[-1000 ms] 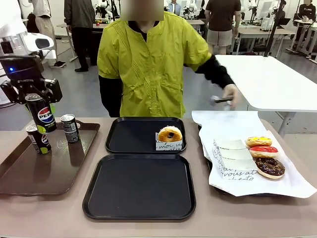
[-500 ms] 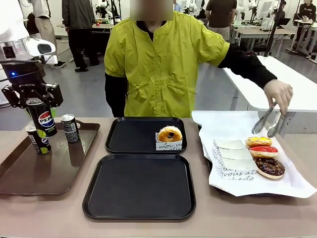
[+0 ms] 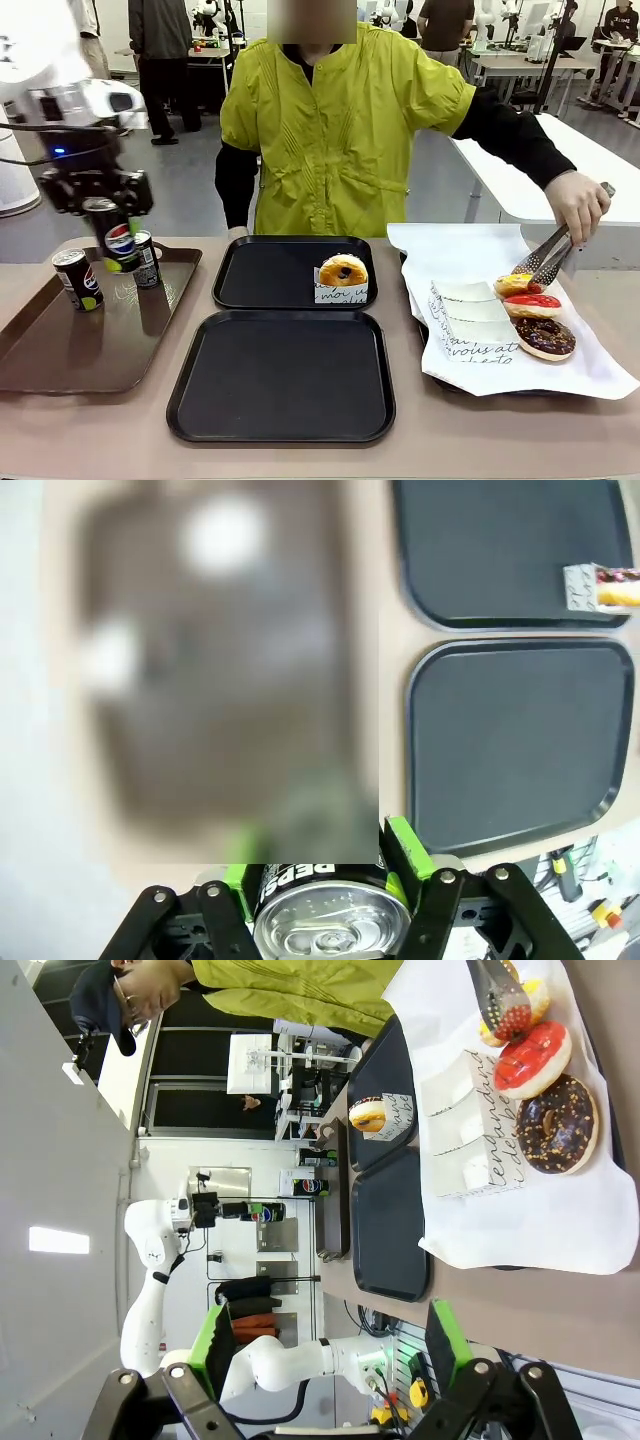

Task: Set up donuts and drinks on trays.
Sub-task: Pick up one Pepsi coke and place it on the Flat Tray.

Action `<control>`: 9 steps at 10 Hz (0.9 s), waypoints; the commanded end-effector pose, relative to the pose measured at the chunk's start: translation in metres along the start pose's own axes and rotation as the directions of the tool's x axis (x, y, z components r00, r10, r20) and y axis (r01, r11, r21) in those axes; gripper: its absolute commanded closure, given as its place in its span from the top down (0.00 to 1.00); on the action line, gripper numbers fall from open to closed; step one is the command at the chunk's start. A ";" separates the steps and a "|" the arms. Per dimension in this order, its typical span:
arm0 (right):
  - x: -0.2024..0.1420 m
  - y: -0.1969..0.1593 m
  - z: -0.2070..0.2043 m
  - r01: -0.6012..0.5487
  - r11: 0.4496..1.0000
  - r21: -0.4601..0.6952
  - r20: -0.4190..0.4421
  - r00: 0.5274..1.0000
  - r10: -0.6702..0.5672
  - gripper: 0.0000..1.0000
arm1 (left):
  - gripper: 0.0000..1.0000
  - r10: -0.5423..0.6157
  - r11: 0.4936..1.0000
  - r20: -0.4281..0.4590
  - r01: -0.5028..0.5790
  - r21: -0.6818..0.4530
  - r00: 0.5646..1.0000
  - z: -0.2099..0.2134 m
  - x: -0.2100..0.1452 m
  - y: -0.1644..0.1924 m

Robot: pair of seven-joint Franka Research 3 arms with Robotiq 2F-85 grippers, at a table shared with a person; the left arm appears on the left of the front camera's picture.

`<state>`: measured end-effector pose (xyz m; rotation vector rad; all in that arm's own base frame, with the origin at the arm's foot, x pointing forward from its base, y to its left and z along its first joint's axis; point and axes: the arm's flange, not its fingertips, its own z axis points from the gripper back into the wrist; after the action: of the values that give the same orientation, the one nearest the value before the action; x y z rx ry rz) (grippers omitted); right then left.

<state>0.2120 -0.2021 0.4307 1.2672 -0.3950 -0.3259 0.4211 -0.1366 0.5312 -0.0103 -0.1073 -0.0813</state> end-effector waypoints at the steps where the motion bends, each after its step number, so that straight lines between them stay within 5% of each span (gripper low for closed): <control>1: 0.000 0.001 0.000 -0.003 1.000 0.002 -0.002 1.000 0.003 1.00 | 0.61 -0.098 0.995 0.032 0.096 0.041 0.995 -0.004 0.029 -0.045; 6: 0.000 0.001 0.000 -0.003 1.000 0.002 -0.002 1.000 0.003 1.00 | 0.61 -0.285 0.958 0.049 0.287 -0.031 0.957 -0.055 0.063 -0.139; 9: 0.000 0.001 0.000 -0.003 1.000 0.002 -0.002 1.000 0.003 1.00 | 0.61 -0.429 0.889 0.023 0.427 -0.168 0.903 0.034 -0.042 -0.027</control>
<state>0.2118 -0.2025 0.4304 1.2670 -0.3950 -0.3283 0.4333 -0.2313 0.5168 -0.1234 -0.0924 -0.4885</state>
